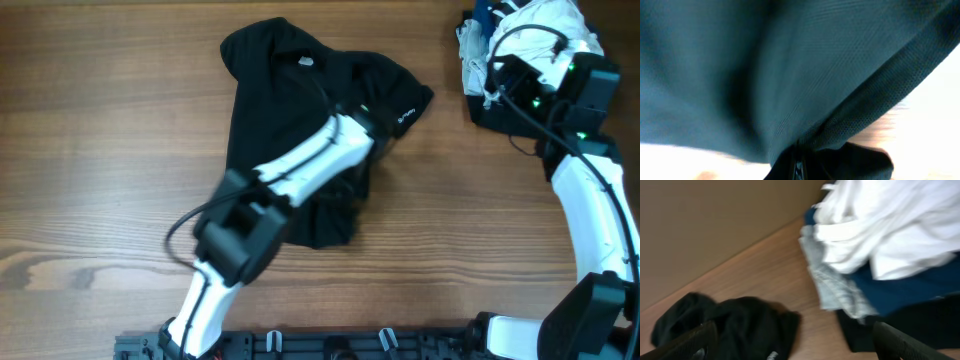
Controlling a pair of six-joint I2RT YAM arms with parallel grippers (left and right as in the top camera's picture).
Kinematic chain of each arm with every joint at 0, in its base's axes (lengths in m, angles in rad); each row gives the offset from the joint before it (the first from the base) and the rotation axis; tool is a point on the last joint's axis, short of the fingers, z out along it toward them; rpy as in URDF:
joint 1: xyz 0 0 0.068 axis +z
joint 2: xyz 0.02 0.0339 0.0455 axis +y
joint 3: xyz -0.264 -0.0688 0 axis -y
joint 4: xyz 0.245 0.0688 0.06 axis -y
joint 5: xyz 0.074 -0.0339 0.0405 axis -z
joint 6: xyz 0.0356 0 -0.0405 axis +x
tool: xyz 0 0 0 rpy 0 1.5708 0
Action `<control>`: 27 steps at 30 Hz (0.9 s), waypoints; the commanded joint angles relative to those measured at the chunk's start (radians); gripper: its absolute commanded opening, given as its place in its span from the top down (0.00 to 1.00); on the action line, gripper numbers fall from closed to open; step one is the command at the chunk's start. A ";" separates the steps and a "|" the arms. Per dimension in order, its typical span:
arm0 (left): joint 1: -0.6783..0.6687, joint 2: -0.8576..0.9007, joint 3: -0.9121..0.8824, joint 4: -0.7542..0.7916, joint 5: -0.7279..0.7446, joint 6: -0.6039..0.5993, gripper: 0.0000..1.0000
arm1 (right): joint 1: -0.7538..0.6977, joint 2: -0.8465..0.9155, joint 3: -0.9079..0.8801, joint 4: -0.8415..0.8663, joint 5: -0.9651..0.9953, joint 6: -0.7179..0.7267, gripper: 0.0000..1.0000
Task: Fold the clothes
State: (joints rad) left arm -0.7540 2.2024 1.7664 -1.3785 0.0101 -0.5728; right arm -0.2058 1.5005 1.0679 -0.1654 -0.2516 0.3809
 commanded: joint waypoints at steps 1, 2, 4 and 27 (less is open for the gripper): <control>0.056 -0.171 0.012 -0.057 -0.185 0.018 0.96 | 0.092 0.038 0.007 0.034 -0.046 0.016 0.02; 0.066 -0.193 0.012 -0.064 -0.197 0.019 0.96 | 0.115 0.056 0.007 0.046 -0.046 0.026 0.02; 0.081 -0.224 0.012 -0.071 -0.212 0.019 0.96 | 0.154 0.095 0.007 0.068 -0.047 0.059 0.04; 0.122 -0.263 0.012 -0.073 -0.251 0.007 0.96 | 0.337 0.523 0.006 0.150 0.000 0.177 0.30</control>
State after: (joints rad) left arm -0.6426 1.9491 1.7672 -1.4513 -0.2138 -0.5625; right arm 0.1219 1.9697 1.0775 0.0055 -0.2619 0.5358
